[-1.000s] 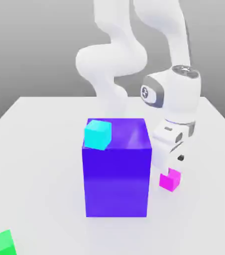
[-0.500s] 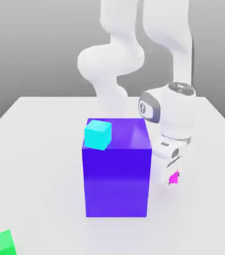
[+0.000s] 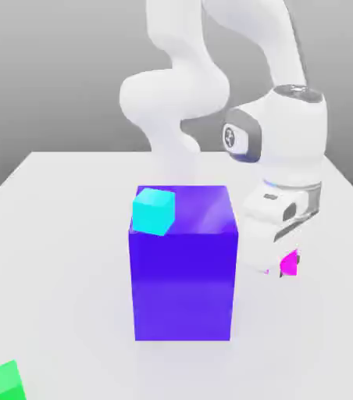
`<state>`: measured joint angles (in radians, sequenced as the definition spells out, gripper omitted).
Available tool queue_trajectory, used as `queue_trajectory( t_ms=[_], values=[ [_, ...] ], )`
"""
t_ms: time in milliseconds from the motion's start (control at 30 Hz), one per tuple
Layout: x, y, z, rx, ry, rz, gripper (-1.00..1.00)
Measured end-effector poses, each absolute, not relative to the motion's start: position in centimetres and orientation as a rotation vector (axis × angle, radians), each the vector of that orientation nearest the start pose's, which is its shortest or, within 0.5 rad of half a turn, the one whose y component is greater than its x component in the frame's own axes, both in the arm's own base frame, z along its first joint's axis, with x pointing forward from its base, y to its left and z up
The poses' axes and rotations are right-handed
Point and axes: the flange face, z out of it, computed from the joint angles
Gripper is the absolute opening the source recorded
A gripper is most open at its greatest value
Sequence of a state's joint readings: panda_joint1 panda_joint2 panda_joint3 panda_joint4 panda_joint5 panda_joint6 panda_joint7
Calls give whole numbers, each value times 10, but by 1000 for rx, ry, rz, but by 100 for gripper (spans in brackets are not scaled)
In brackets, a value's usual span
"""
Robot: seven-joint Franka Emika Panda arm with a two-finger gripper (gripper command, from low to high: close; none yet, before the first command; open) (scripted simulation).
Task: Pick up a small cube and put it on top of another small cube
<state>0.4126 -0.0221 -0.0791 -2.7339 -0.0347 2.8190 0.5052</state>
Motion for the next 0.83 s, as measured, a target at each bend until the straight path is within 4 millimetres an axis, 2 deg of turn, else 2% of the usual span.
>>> queue_trajectory(
  t_ms=[33,67,167,300,433,533,567,633,667,833],
  values=[
    [402,122,240,-3095,289,-151,-100],
    [413,124,241,-3098,301,-138,-100],
    [460,32,241,-3057,668,-103,-100],
    [496,-62,242,-2976,997,-58,-100],
    [508,-161,246,-2865,1288,-32,-100],
    [500,-230,239,-2781,1456,-4,-100],
    [498,-240,228,-2773,1472,-2,-100],
    [497,-247,200,-2767,1484,-1,-100],
    [496,-249,187,-2766,1487,0,100],
    [496,-249,187,-2766,1487,0,100]
  ],
)
